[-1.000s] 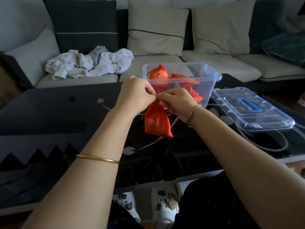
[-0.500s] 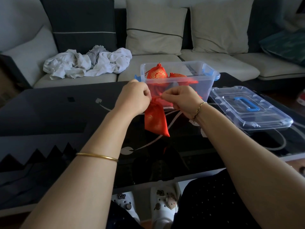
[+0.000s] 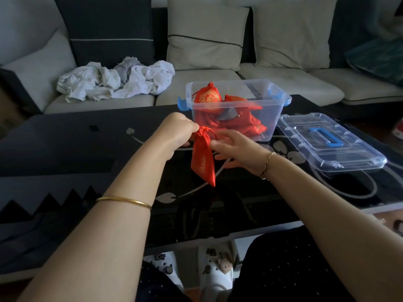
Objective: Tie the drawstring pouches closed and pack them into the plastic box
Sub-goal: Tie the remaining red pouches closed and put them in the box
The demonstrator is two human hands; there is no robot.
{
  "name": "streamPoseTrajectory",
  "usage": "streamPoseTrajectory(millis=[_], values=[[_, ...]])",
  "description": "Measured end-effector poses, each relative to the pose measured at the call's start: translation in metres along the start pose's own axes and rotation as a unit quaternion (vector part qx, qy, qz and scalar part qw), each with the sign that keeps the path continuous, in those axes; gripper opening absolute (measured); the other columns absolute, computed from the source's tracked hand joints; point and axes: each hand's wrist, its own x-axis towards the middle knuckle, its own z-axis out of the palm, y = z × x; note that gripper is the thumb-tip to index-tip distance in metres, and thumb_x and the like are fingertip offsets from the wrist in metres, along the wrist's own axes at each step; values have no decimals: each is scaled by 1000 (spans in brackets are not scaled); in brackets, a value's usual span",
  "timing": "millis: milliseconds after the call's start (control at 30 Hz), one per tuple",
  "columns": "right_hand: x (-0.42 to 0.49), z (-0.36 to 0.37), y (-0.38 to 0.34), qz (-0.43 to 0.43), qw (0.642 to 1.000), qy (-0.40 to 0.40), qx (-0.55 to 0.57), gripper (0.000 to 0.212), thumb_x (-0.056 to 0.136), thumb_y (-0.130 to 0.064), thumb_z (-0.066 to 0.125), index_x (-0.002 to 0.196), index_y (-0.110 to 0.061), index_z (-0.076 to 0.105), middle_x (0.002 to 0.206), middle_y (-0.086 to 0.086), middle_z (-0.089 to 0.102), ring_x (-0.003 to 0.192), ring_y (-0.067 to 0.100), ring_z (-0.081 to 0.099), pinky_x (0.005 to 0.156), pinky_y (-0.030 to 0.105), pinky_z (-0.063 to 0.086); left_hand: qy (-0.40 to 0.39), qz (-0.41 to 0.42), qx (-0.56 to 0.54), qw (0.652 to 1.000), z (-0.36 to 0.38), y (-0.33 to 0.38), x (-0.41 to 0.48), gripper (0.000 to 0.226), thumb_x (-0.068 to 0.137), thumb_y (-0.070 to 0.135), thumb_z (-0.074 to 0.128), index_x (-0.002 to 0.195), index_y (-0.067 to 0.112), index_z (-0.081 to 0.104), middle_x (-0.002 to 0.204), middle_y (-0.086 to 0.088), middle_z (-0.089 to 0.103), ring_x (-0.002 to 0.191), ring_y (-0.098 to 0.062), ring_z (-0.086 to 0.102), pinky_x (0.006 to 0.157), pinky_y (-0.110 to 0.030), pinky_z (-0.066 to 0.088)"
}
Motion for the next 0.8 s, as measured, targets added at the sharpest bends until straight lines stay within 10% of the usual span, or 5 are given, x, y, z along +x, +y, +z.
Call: streamPoseTrajectory(millis=[167, 467, 800], values=[[-8, 13, 4, -38, 994, 78, -72, 74, 75, -27, 76, 133, -13, 32, 119, 1, 52, 103, 9, 51, 72, 18, 47, 20, -8, -60, 998, 1, 6, 11, 7, 92, 15, 52, 89, 13, 57, 106, -12, 67, 97, -25, 65, 82, -35, 53], [8, -51, -45, -116, 948, 275, -105, 16, 83, -15, 64, 96, -6, 67, 93, 7, 69, 88, 23, 64, 84, 38, 51, -12, 49, -142, 989, 2, 76, 44, 19, 96, 10, 47, 77, 13, 51, 75, -4, 57, 62, -10, 57, 50, -18, 45], [138, -124, -87, 41, 952, 240, -187, 11, 85, -12, 60, 81, -2, 63, 74, 9, 65, 47, 8, 64, 41, 21, 47, 40, 47, -36, 997, 8, 89, 104, 22, 90, 6, 46, 72, 15, 51, 72, -5, 58, 74, -24, 58, 73, -34, 49]])
